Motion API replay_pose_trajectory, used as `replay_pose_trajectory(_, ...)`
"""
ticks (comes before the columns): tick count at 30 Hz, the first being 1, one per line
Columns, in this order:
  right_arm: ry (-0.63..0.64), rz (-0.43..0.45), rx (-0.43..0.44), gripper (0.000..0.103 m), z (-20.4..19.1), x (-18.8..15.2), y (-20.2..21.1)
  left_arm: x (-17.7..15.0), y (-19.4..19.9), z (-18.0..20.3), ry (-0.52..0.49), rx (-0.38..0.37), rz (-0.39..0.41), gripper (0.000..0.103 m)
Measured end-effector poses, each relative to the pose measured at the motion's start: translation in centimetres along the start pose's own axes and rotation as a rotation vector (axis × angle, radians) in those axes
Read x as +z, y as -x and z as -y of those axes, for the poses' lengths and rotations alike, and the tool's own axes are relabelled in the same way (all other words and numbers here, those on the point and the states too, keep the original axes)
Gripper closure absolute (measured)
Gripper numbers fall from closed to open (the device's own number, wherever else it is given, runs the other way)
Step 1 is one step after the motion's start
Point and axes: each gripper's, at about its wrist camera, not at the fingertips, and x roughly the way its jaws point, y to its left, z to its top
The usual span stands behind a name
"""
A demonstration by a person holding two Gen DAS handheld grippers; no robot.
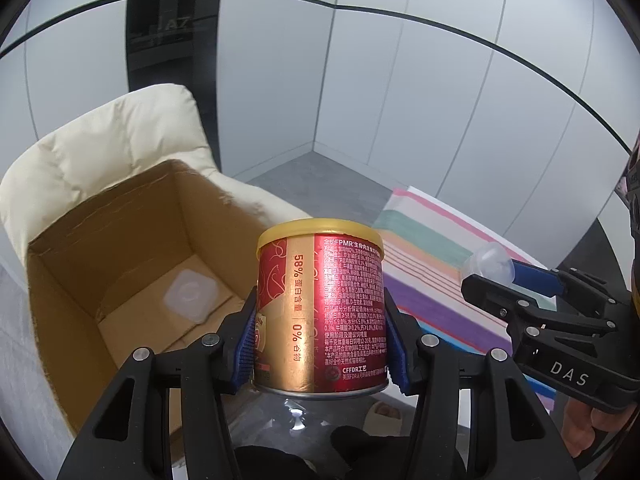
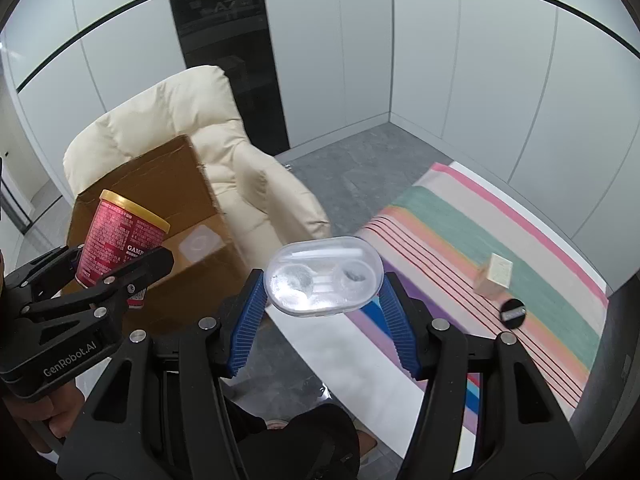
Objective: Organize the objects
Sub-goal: 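Drop the can from left tool while right tool drops the lens case into the box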
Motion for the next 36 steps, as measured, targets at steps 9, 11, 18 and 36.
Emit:
replay_pose_trajectory(9,0.052,0.005,0.05,0.043,-3.6,1.2,-1.1,-0.6,0.9,-3.5,0.049,0.048,-0.001,0.049)
replay_pose_trajectory(11,0.061,0.006,0.06,0.042,-4.4,1.5,-1.4,-0.8,1.0,-4.4,0.06,0.057,-0.005,0.049)
replay_pose_trajectory(18,0.098,0.01,0.096,0.042,-7.3,2.3,-2.2,-1.5,1.7,-7.1,0.092,0.088,-0.011,0.048)
replay_pose_trajectory(36,0.202,-0.009,0.18,0.042,-15.0,3.3,-4.7,-3.0,3.9,-13.5,0.194,0.197,0.001,0.03)
